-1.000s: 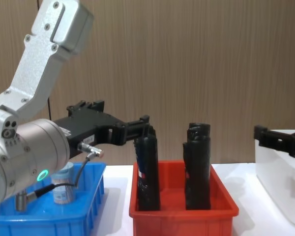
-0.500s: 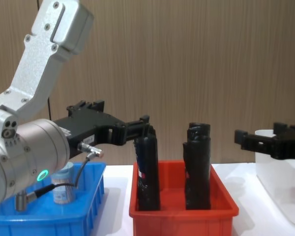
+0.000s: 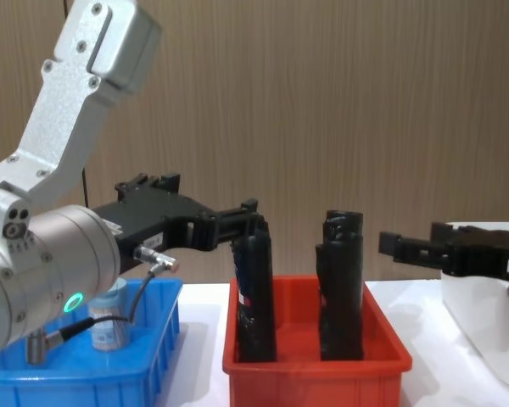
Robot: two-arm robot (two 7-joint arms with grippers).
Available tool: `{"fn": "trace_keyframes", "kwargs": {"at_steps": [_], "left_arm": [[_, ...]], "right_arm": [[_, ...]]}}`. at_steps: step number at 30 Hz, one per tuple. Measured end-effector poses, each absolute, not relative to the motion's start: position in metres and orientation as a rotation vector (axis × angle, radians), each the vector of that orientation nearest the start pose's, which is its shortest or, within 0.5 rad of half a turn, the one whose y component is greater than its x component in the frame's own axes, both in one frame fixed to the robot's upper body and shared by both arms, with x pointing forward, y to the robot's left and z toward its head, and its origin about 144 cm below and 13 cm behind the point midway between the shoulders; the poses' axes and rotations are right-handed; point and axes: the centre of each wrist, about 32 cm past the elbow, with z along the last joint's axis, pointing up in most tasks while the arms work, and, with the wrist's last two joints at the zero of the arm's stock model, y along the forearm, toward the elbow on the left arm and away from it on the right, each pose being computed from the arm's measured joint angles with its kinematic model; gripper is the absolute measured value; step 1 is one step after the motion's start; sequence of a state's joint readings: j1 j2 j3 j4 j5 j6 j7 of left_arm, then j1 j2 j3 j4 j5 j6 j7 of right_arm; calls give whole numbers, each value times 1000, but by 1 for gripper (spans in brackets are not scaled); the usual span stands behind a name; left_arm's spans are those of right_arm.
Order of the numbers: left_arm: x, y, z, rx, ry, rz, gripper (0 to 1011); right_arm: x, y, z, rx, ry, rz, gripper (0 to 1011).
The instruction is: Pick the cotton swabs from the blue box and place them into the white box.
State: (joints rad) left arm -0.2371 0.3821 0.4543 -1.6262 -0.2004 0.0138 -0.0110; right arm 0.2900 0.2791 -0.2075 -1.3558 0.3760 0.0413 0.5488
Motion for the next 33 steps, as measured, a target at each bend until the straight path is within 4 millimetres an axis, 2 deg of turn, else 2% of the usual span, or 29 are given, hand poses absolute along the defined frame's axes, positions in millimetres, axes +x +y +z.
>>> {"fn": "trace_keyframes", "kwargs": {"at_steps": [18, 33], "left_arm": [[492, 198, 1204, 61, -268, 1124, 1004], [492, 198, 1204, 61, -268, 1124, 1004]], "right_arm": [[594, -276, 1157, 54, 114, -760, 1002], [620, -272, 1150, 49, 122, -727, 1002]]}}
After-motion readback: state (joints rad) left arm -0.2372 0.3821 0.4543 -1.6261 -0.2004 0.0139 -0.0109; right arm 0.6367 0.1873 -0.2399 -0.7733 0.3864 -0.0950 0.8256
